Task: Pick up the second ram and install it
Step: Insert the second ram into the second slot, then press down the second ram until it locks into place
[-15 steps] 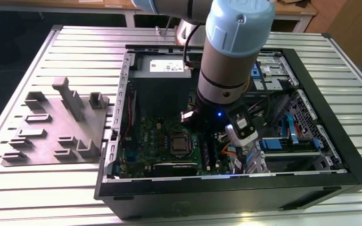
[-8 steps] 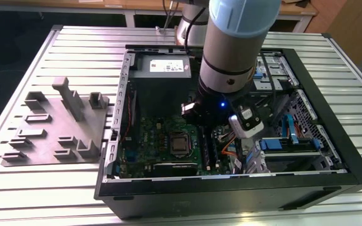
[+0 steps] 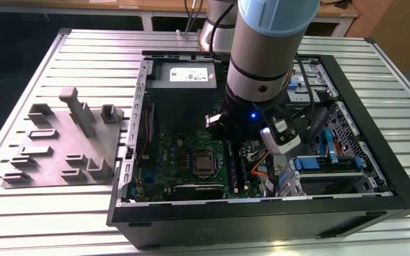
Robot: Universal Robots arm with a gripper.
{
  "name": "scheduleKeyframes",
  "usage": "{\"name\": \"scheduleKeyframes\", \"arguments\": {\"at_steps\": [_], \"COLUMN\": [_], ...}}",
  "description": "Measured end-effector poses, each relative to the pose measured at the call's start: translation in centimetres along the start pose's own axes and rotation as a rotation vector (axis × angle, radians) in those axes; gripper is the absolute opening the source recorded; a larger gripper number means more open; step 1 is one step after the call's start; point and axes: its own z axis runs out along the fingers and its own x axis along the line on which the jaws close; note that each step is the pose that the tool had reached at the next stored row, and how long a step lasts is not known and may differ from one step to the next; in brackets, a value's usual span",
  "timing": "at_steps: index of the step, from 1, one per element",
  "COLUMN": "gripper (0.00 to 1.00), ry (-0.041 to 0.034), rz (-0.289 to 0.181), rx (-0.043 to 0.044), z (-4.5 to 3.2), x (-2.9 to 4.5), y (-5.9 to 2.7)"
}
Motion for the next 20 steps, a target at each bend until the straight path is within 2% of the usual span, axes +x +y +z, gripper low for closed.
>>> {"name": "scheduleKeyframes", "arguments": {"at_steps": [2, 3, 20], "gripper": [0.17, 0.11, 0.10], "ry": [0.0000, 0.0000, 0.0000], "rz": [0.000, 0.000, 0.000], "rx": [0.0001, 0.0001, 0.0007], "z": [0.00, 0.00, 0.02], "x": [0.00, 0.00, 0.01], "y": [0.00, 0.00, 0.10]}}
